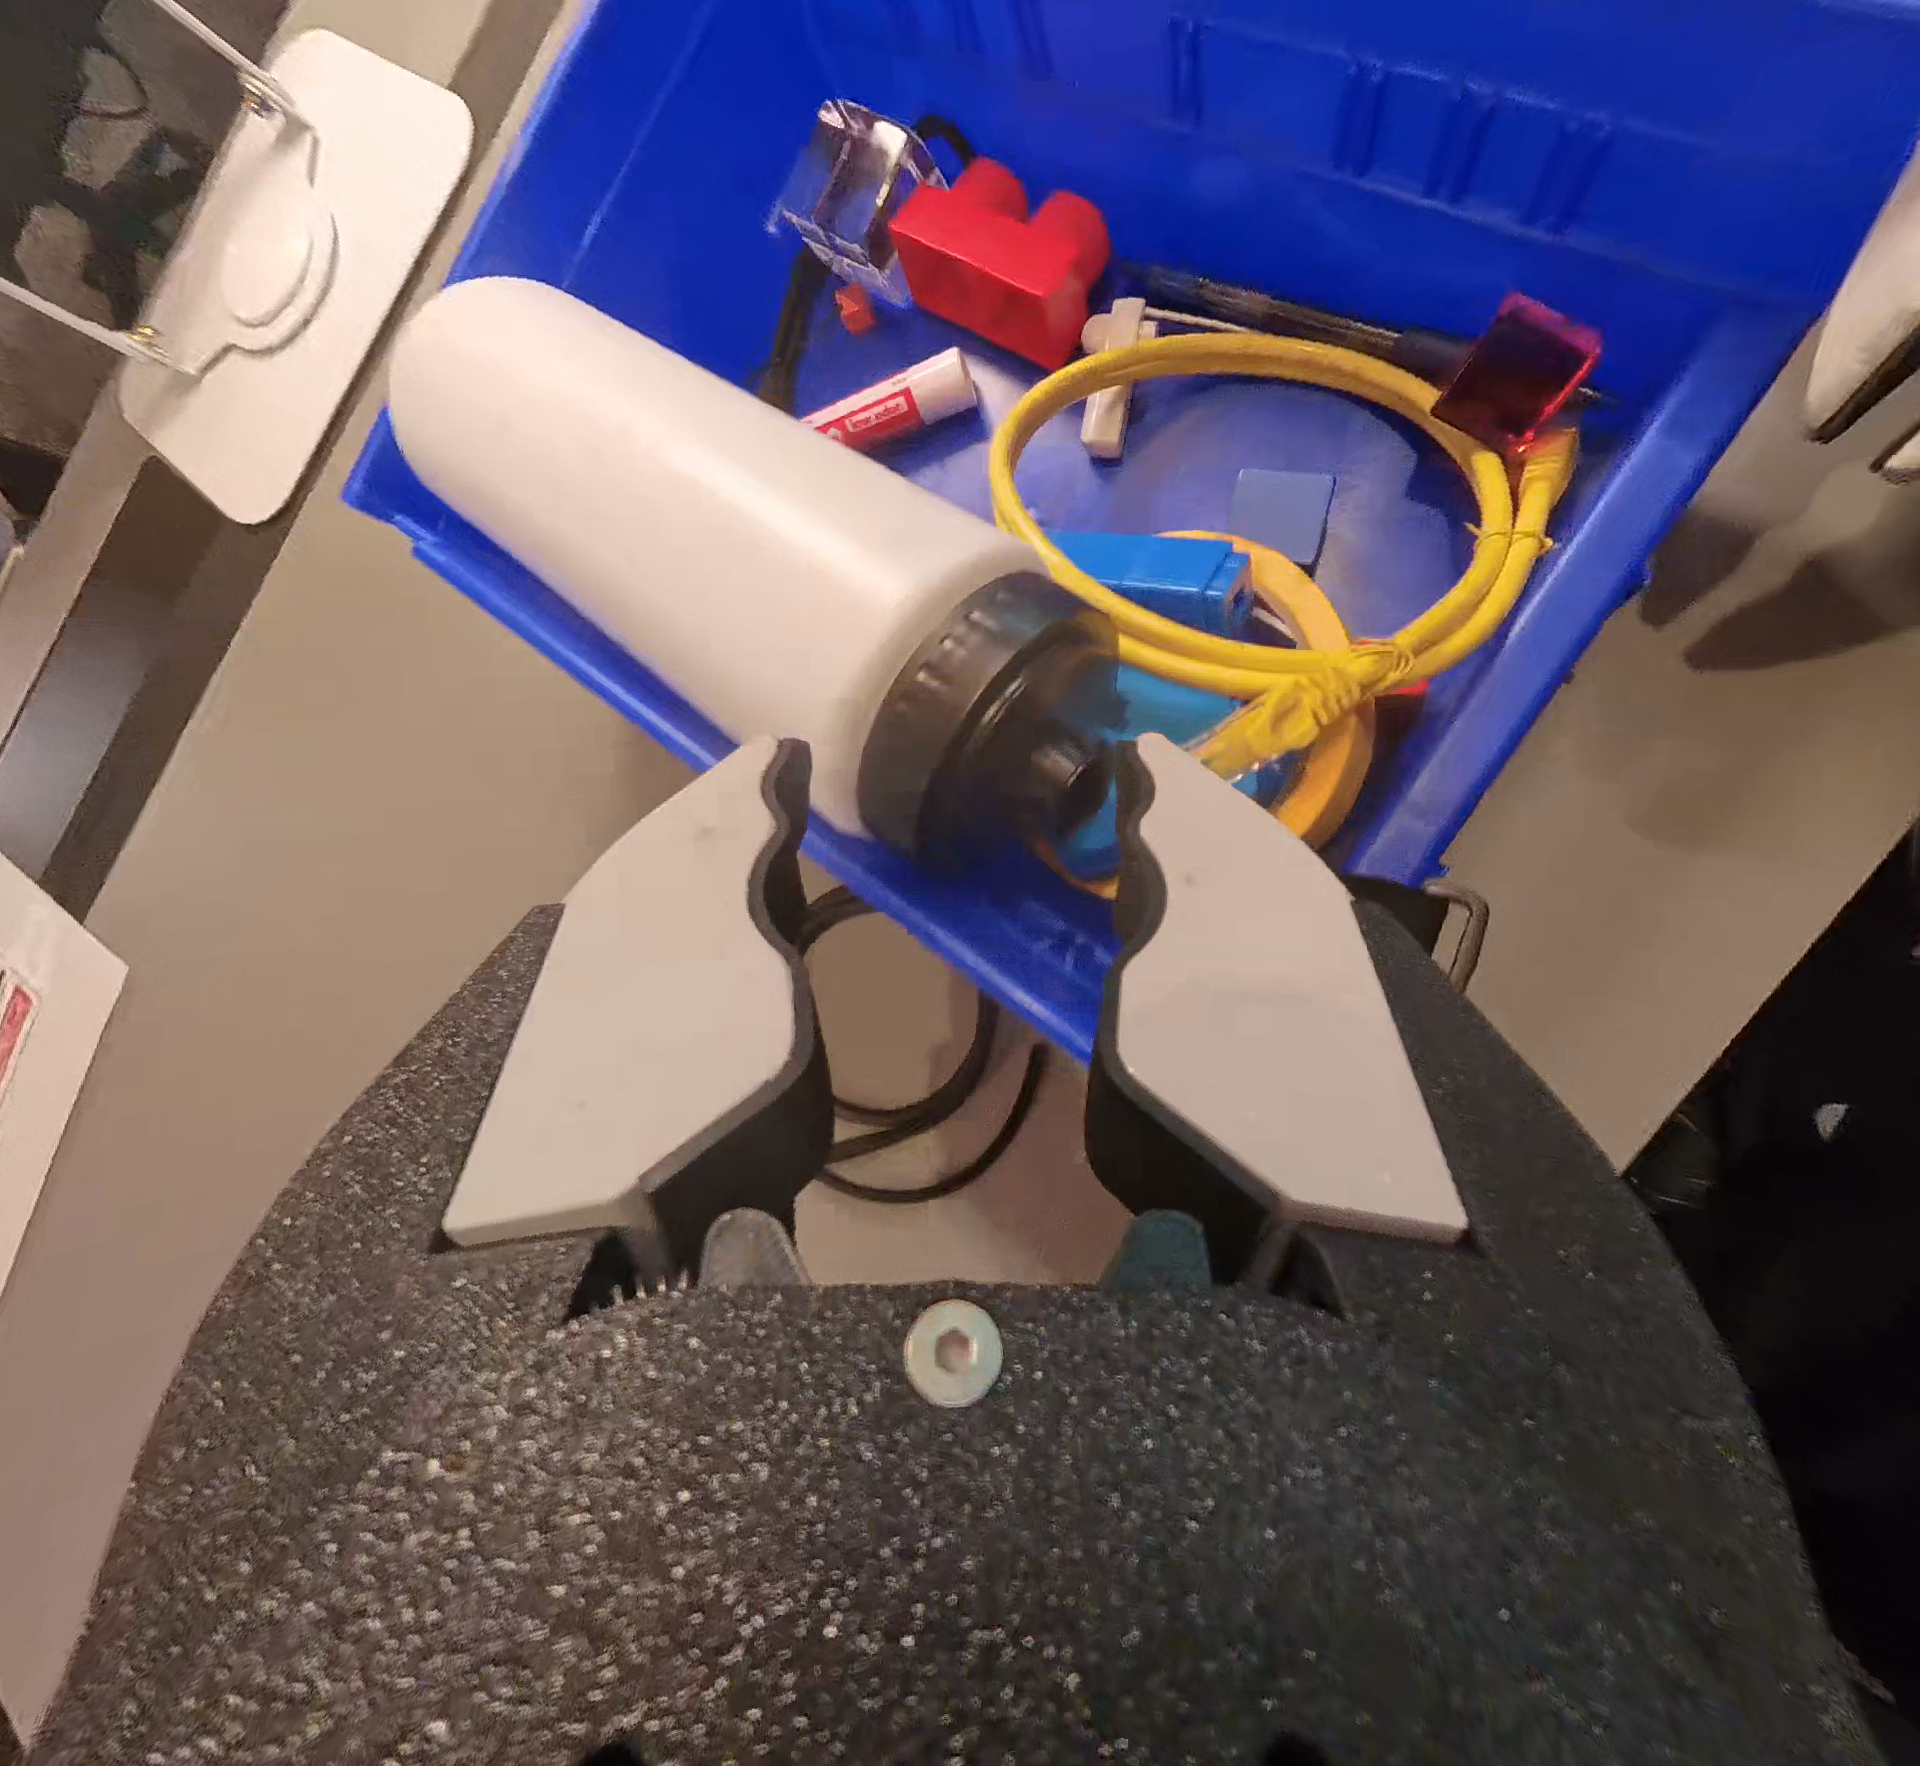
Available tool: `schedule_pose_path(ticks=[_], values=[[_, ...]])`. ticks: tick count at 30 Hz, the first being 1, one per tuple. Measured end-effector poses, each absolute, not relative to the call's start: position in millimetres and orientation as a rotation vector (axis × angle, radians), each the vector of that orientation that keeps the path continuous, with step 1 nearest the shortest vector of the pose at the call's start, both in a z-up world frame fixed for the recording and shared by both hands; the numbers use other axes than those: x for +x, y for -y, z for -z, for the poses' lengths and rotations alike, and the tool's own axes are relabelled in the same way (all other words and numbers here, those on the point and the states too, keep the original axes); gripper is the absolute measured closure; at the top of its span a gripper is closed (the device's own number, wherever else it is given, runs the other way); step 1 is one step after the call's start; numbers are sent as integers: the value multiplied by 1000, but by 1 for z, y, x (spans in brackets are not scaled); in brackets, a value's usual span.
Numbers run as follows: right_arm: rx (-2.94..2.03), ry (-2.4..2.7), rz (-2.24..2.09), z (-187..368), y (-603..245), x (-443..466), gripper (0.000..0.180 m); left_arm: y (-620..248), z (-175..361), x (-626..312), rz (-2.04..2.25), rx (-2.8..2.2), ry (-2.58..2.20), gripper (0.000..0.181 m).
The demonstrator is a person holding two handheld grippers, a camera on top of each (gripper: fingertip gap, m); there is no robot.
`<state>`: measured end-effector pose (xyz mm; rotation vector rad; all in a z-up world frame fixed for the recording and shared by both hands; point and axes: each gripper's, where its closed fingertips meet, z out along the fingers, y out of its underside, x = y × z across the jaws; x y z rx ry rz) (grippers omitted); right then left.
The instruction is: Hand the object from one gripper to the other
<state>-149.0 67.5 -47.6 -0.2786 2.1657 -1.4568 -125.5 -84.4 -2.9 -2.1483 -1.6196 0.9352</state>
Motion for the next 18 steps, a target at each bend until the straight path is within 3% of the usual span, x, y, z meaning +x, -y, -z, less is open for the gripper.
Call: schedule_pose_path(ticks=[4, 10, 15, 17, 18], values=[[-279, -2211, 1488, 49, -67, -150, 168, 91, 16, -131, -1011, -2223, 1711, 111], [-301, -2254, 1496, 52, -66, -149, 164, 91, 15, -128, -1105, -2202, 1744, 115], [-297, -2263, 1506, 52, -66, -150, 164, 91, -1, -127, -1139, -2093, 1722, 131], [-301, -2271, 1506, 52, -66, -149, 163, 94, -11, -127, -1164, -2048, 1700, 151], [-300, -2274, 1506, 52, -66, -149, 162, 96, -15, -128, -1164, -2023, 1693, 152]])
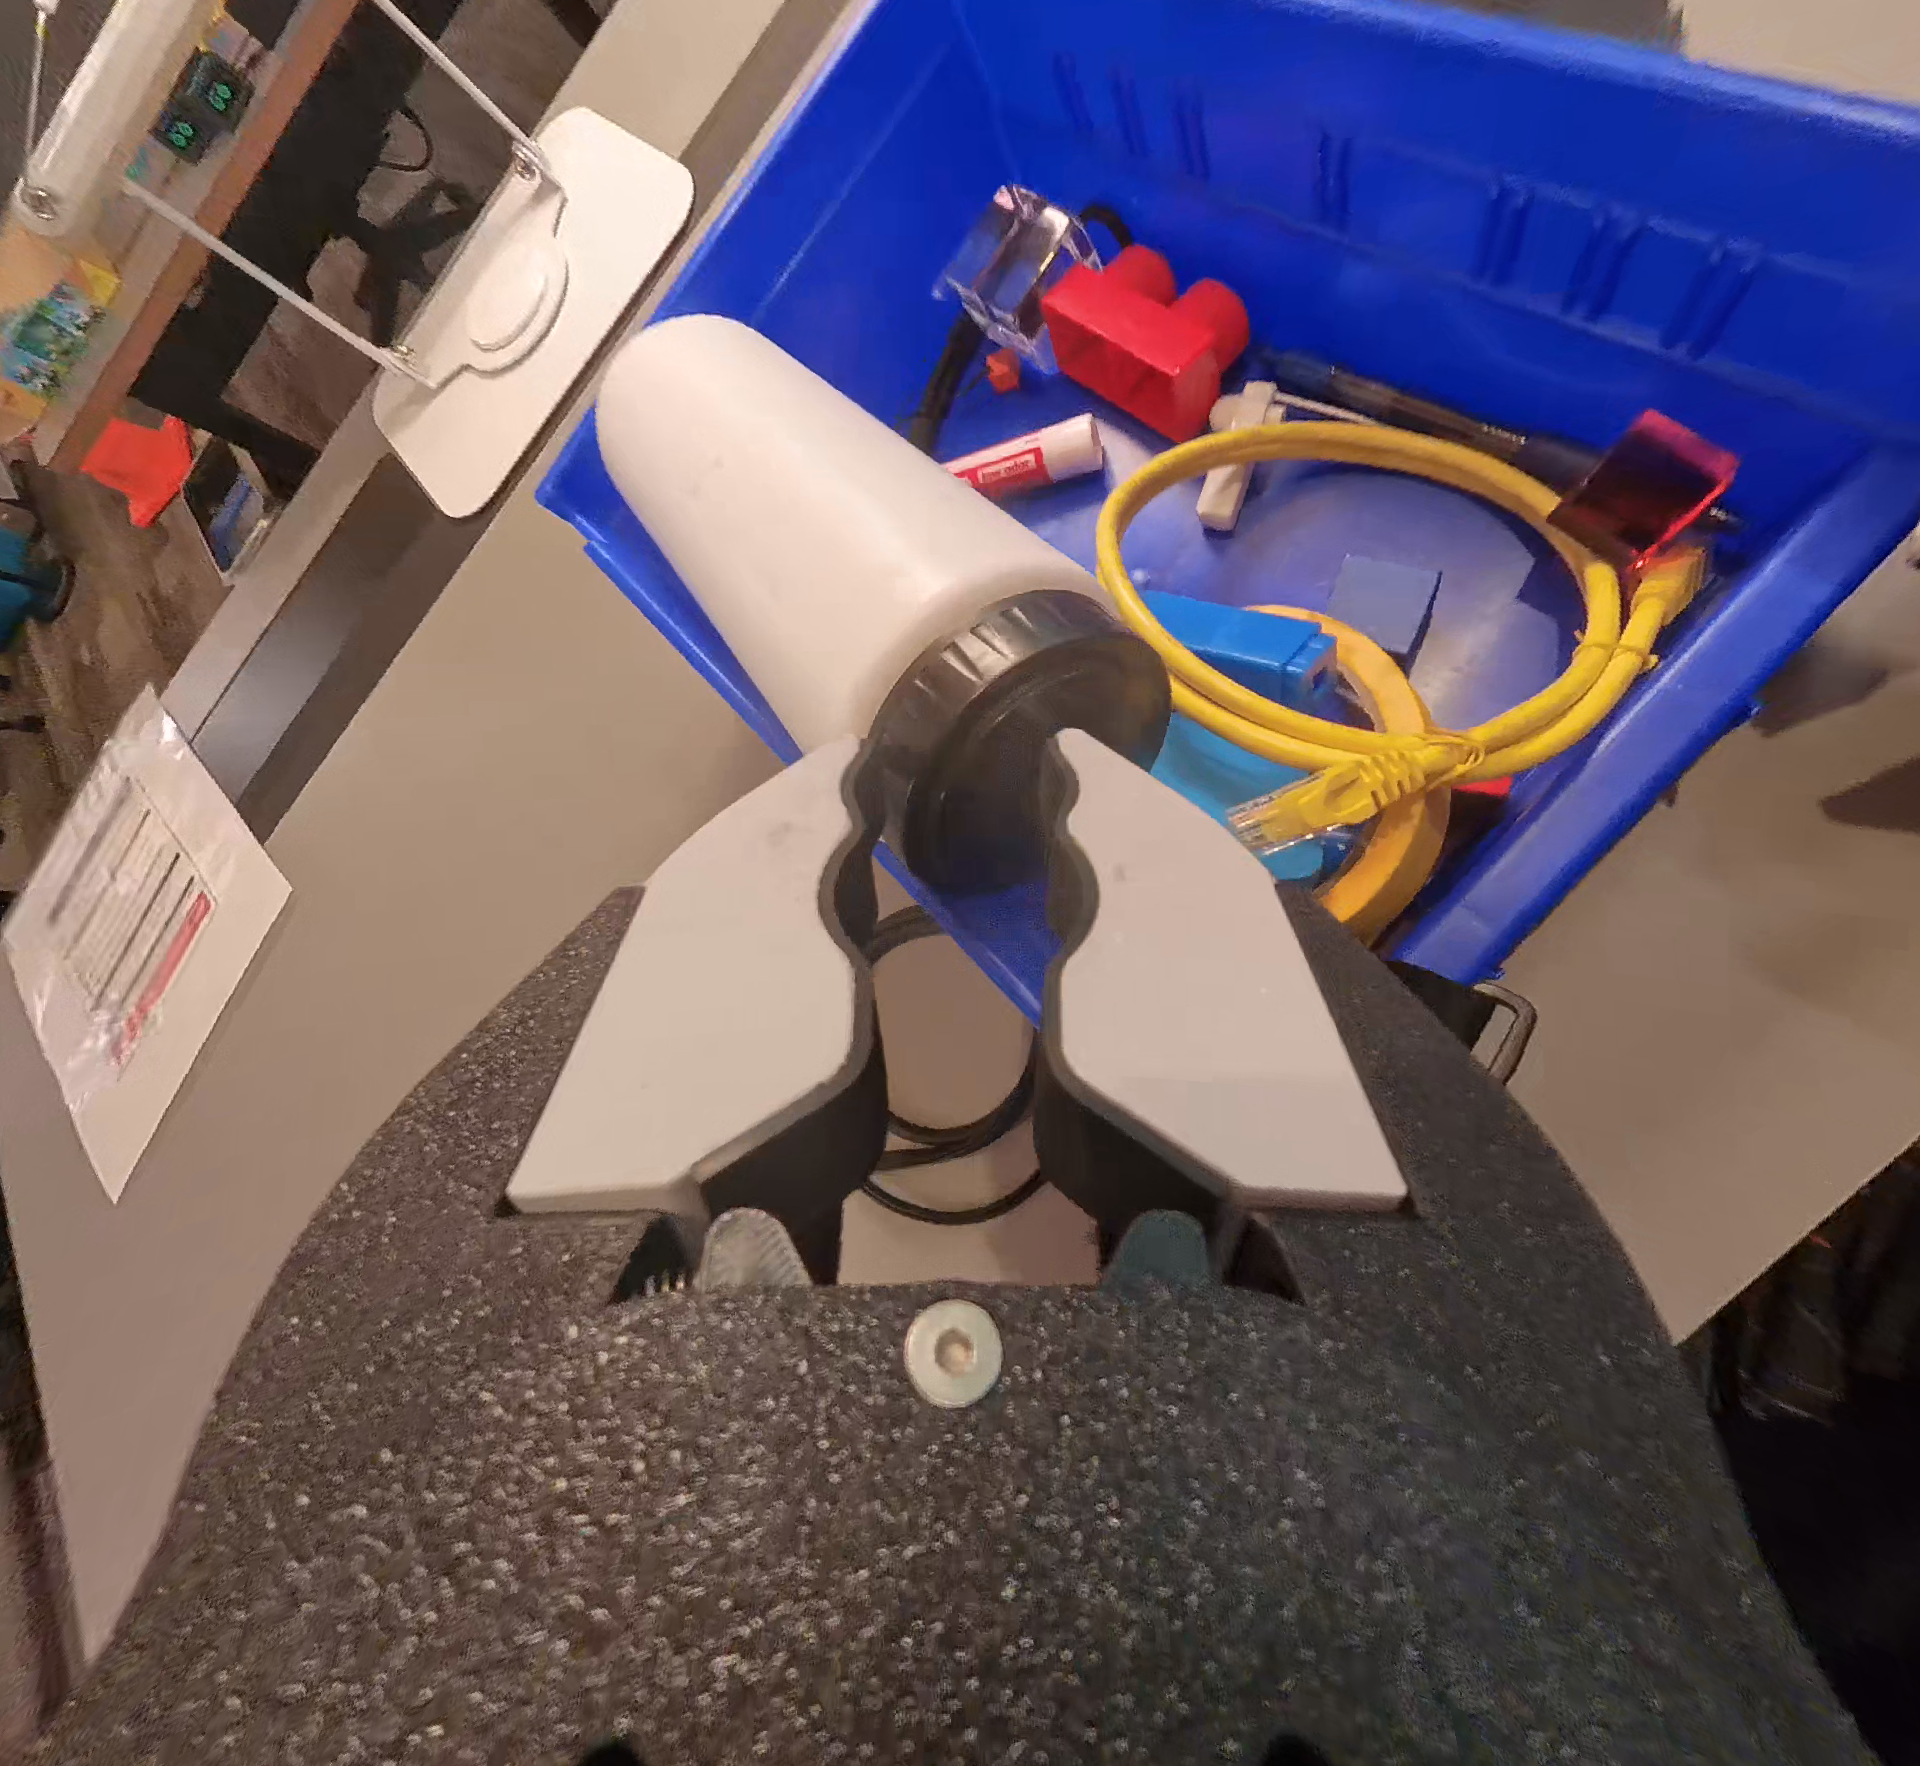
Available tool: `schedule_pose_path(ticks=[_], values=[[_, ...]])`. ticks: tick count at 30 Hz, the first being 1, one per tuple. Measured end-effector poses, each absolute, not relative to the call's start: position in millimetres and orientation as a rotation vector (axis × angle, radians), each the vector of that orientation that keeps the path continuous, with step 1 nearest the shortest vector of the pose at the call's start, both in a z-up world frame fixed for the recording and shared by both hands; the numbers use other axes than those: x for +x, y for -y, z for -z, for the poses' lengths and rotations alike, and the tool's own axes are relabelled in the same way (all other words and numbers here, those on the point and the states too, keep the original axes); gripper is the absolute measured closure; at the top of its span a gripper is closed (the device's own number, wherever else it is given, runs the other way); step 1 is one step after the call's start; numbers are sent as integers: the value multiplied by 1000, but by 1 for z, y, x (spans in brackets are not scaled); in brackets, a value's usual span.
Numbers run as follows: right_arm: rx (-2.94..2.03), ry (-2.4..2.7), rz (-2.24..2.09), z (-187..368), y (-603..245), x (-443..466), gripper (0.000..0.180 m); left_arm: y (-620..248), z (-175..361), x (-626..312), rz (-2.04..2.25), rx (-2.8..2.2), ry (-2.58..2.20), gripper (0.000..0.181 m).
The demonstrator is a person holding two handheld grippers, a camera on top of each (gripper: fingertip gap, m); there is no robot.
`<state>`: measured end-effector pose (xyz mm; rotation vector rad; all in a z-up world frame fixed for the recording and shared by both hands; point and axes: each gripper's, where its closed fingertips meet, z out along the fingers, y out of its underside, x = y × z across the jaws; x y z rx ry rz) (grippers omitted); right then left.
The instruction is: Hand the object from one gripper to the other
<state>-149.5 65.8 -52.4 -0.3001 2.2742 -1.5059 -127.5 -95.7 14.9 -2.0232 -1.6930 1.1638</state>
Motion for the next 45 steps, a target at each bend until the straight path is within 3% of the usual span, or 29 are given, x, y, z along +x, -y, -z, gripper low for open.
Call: schedule_pose_path(ticks=[7, 8, 9, 12, 19, 25, 31, 36, 40, 45], values=[[-284, -2276, 1504, 53, -65, -151, 160, 113, -25, -127, -1142, -1940, 1707, 158], [-281, -2275, 1501, 53, -65, -151, 160, 117, -27, -126, -1158, -1927, 1714, 162], [-279, -2274, 1499, 53, -65, -151, 160, 121, -30, -127, -1187, -1911, 1711, 181], [-276, -2266, 1496, 52, -65, -151, 159, 126, -34, -130, -1177, -1887, 1700, 179], [-263, -2231, 1467, 52, -66, -151, 161, 99, -6, -135, -924, -2056, 1631, 118], [-267, -2234, 1451, 53, -65, -150, 161, 106, 20, -147, -997, -2218, 1703, 89], [-266, -2238, 1461, 53, -66, -151, 161, 111, 7, -174, -895, -2187, 1687, 91], [-269, -2246, 1472, 53, -66, -151, 160, 115, 12, -205, -536, -2178, 1734, 90], [-266, -2255, 1480, 53, -67, -151, 159, 132, 36, -218, -281, -2274, 1866, 65], [-261, -2240, 1481, 52, -70, -151, 158, 133, 61, -220, -64, -2361, 1959, 58]])
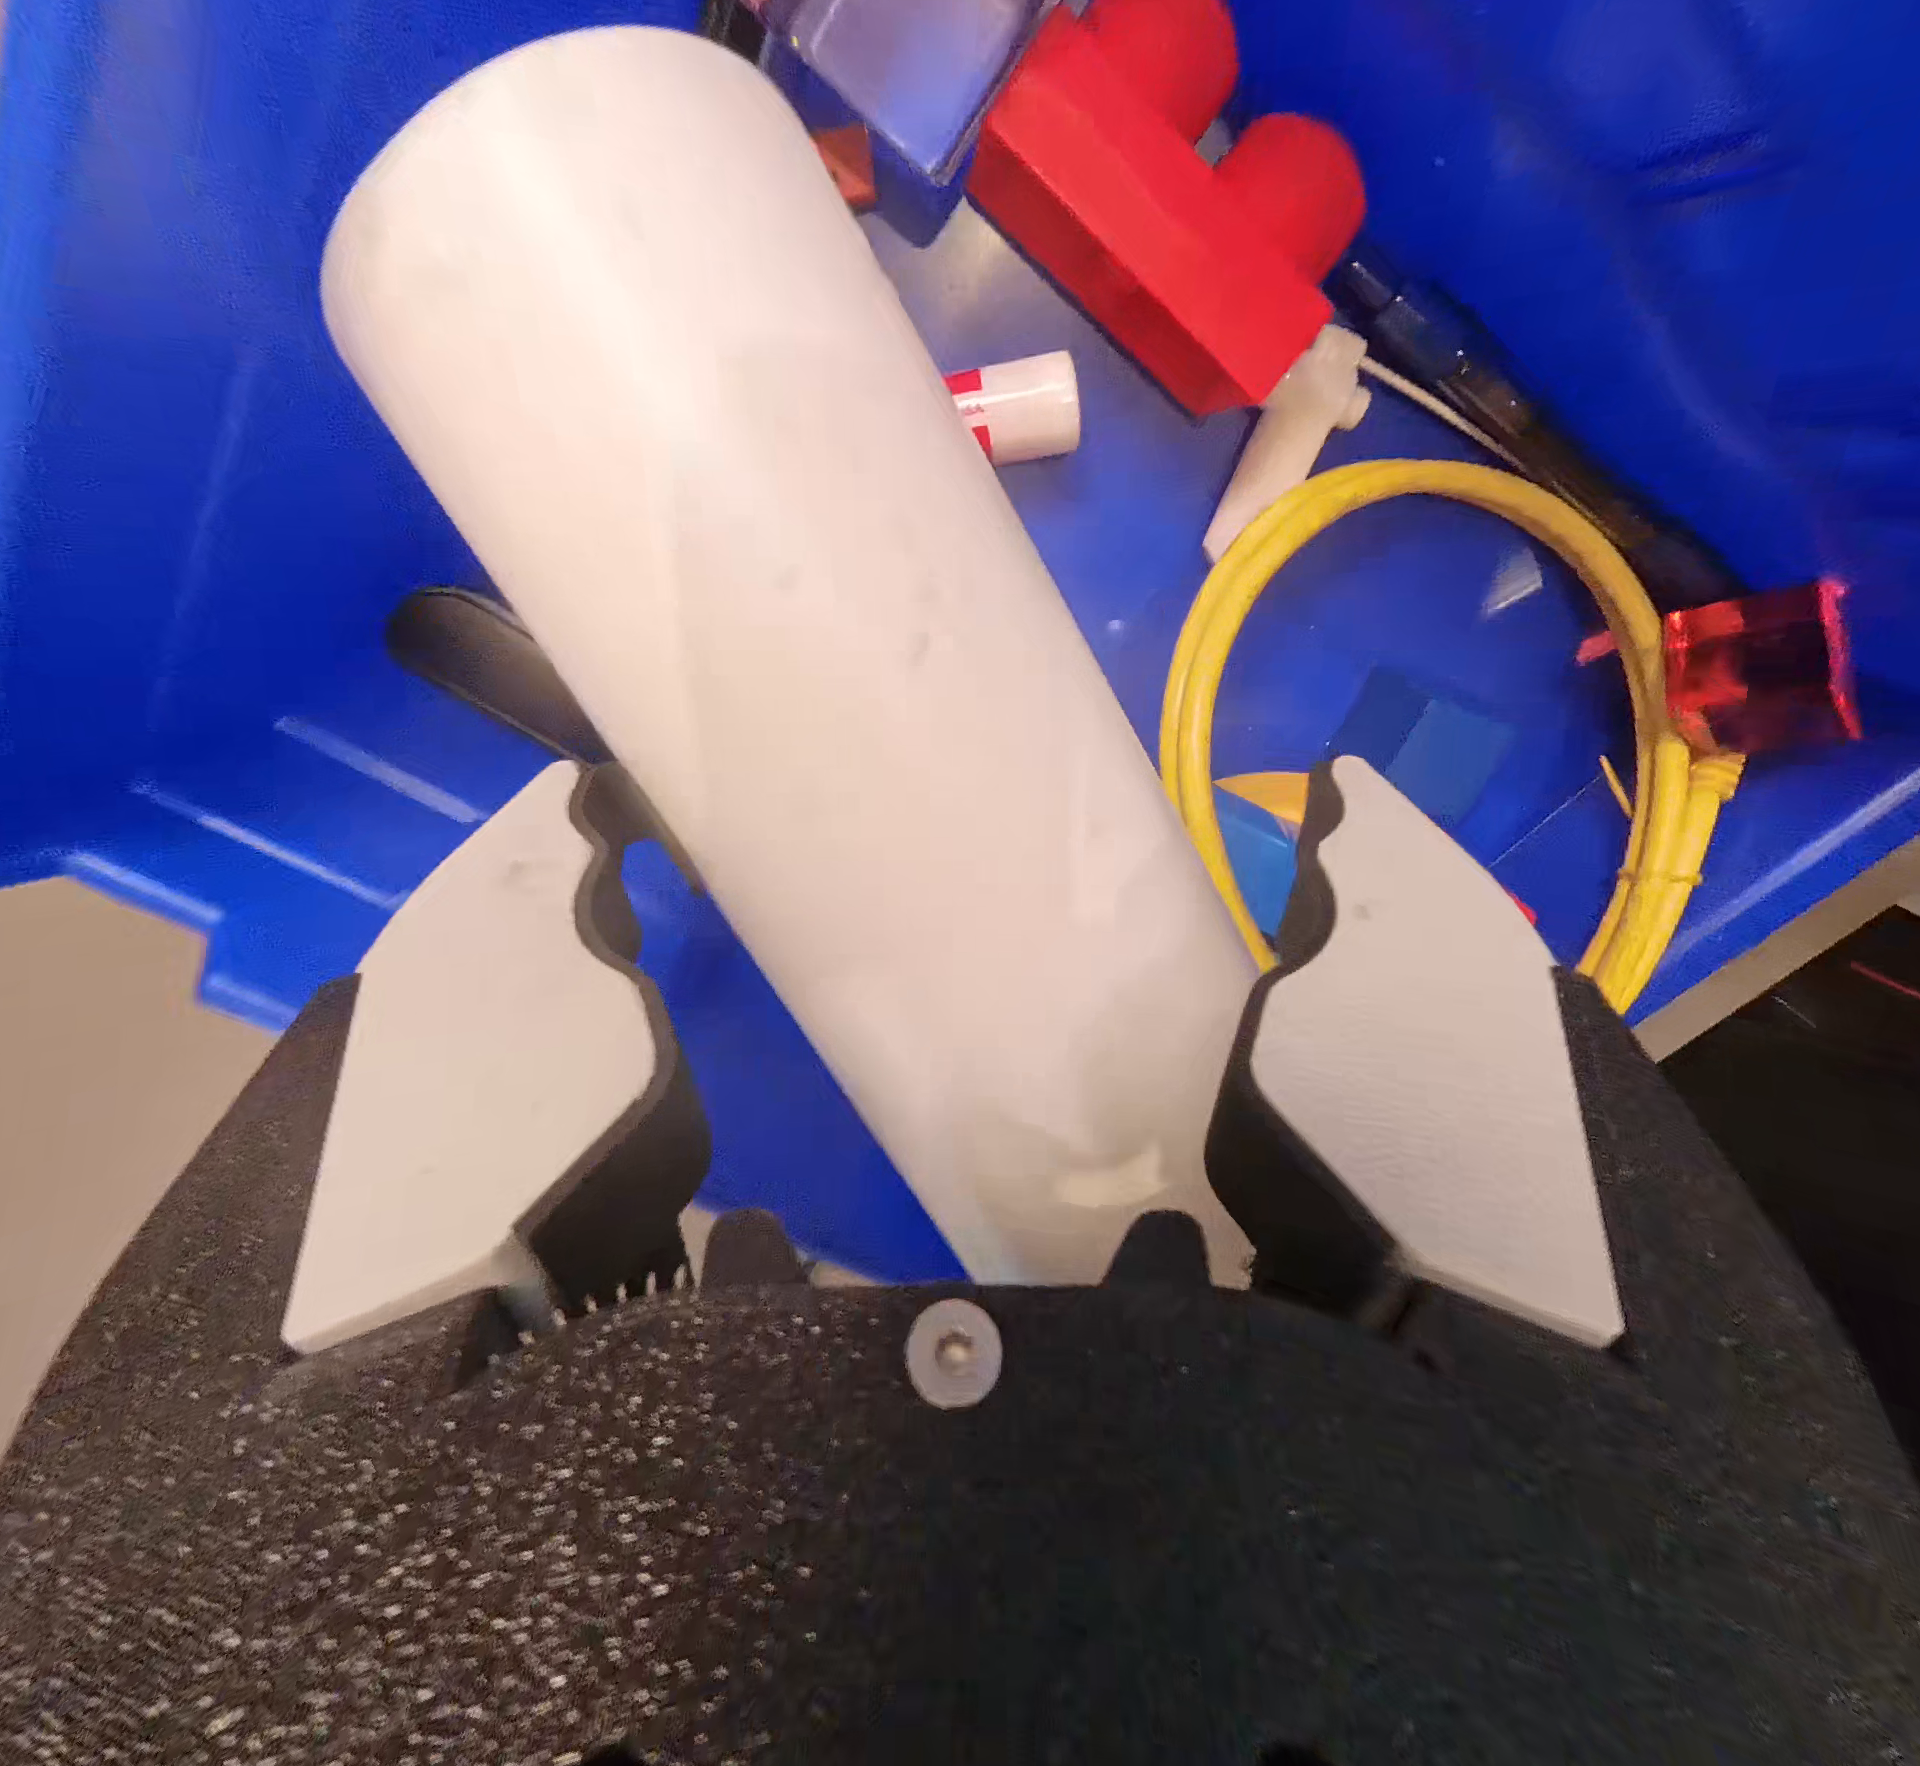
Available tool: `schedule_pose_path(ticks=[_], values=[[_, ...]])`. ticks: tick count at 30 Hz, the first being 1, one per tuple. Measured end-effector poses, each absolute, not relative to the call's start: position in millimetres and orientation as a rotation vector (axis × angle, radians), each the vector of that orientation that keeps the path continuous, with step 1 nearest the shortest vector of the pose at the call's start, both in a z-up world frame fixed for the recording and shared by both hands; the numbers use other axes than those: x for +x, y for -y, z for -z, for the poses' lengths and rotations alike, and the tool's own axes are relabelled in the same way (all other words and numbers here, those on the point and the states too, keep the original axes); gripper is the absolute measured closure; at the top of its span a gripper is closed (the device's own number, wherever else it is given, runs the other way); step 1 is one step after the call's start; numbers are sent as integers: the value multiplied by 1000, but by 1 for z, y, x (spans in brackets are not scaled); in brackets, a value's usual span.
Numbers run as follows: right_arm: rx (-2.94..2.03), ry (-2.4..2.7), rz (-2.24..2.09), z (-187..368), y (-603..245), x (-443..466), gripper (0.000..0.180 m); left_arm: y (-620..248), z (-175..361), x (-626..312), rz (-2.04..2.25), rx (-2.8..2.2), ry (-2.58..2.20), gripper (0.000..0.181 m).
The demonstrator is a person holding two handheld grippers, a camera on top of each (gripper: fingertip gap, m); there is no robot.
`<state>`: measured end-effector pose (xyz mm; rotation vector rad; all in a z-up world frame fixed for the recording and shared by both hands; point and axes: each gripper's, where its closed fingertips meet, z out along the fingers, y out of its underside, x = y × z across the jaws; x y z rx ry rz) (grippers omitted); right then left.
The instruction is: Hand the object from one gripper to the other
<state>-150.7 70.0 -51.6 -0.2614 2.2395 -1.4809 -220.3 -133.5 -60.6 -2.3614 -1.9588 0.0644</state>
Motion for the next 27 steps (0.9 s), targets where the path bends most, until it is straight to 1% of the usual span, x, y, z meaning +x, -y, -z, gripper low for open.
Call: schedule_pose_path(ticks=[1, 3, 5, 8, 11, 13, 18, 21, 24, 27], values=[[-259, -2228, 1478, 51, -70, -151, 159, 136, 69, -221, -39, -2337, 2006, 60], [-257, -2198, 1466, 50, -72, -150, 161, 137, 77, -223, 41, -2256, 2074, 70], [-231, -2180, 1467, 48, -73, -152, 158, 135, 74, -226, 78, -2202, 2053, 83], [-201, -2133, 1455, 46, -75, -154, 157, 136, 66, -229, 26, -2154, 2007, 91], [-168, -2091, 1434, 44, -75, -157, 157, 136, 44, -233, -56, -2039, 1947, 92], [-153, -2070, 1418, 44, -75, -158, 156, 133, 20, -238, -117, -1930, 1887, 92], [-137, -2045, 1382, 45, -74, -158, 155, 131, -64, -239, -311, -1650, 1661, 92], [-135, -2026, 1358, 45, -74, -157, 154, 154, -104, -222, -446, -1520, 1602, 92], [-130, -1996, 1369, 41, -72, -161, 154, 202, -107, -195, -564, -1456, 1679, 92], [-140, -2015, 1407, 40, -67, -172, 154, 251, -78, -167, -583, -1397, 1815, 94]])
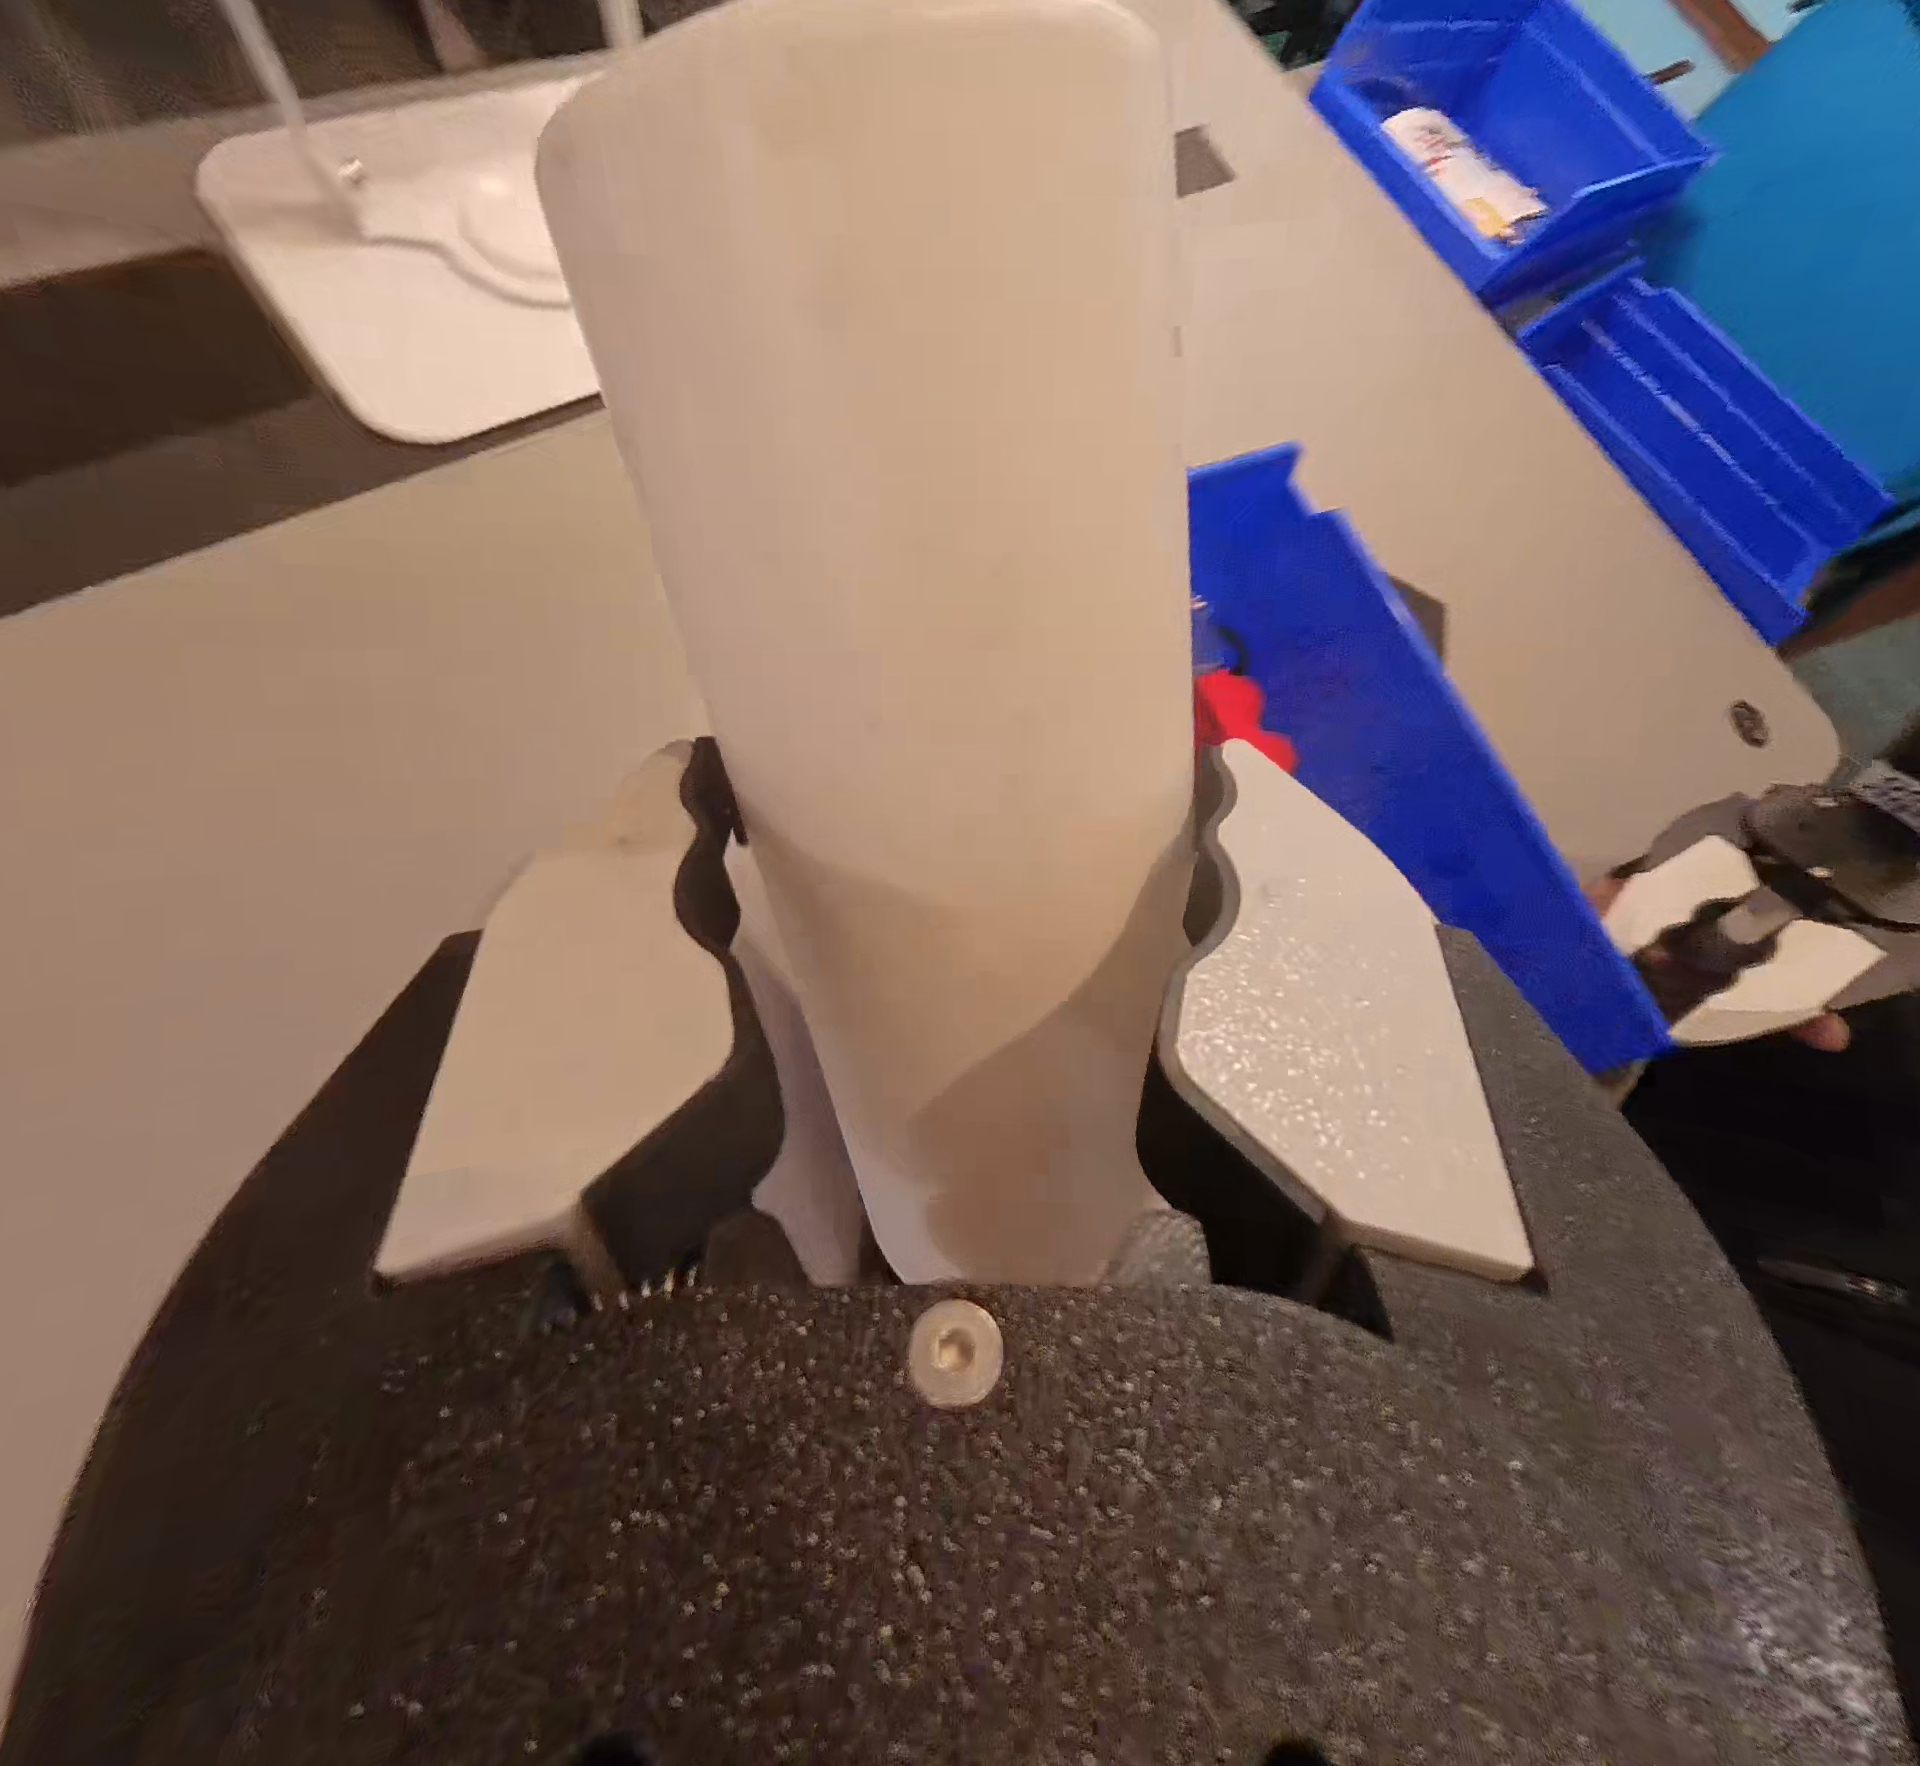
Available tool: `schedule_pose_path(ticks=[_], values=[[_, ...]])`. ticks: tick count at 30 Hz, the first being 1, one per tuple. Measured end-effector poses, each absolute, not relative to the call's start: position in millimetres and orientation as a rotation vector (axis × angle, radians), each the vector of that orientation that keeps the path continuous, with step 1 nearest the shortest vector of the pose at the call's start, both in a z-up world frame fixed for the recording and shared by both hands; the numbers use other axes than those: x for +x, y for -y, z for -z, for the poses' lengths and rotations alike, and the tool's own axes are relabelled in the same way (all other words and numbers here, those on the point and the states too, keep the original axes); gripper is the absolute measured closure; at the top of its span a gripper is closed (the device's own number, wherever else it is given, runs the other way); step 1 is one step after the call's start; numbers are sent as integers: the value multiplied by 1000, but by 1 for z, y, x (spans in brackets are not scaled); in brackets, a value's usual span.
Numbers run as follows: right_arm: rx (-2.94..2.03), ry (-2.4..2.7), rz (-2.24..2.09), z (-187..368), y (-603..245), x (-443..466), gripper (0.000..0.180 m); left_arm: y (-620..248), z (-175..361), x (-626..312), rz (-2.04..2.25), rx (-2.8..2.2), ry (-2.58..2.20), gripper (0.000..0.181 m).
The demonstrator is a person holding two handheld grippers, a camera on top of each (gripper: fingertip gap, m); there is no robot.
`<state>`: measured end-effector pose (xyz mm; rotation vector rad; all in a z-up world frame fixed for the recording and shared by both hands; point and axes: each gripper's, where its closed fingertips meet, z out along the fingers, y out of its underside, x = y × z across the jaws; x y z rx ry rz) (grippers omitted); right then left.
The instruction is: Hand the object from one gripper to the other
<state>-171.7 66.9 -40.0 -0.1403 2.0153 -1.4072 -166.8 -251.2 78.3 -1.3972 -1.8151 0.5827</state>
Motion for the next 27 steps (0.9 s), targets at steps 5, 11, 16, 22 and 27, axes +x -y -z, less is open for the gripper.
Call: schedule_pose_path(ticks=[5, 11, 16, 22, 27], values=[[-176, -2216, 1496, 44, -54, -206, 155, 296, -2, -140, -442, -1322, 1946, 105], [-182, -2276, 1523, 27, -37, -217, 156, 294, 75, -147, -214, -1434, 1986, 105], [-235, -2377, 1560, 9, -23, -228, 156, 280, 80, -160, -157, -1553, 1904, 105], [-415, -2525, 1559, -15, 4, -236, 156, 270, 73, -164, -196, -1563, 1817, 106], [-699, -2618, 1486, -34, 45, -226, 156, 268, 59, -163, -218, -1456, 1660, 106]])
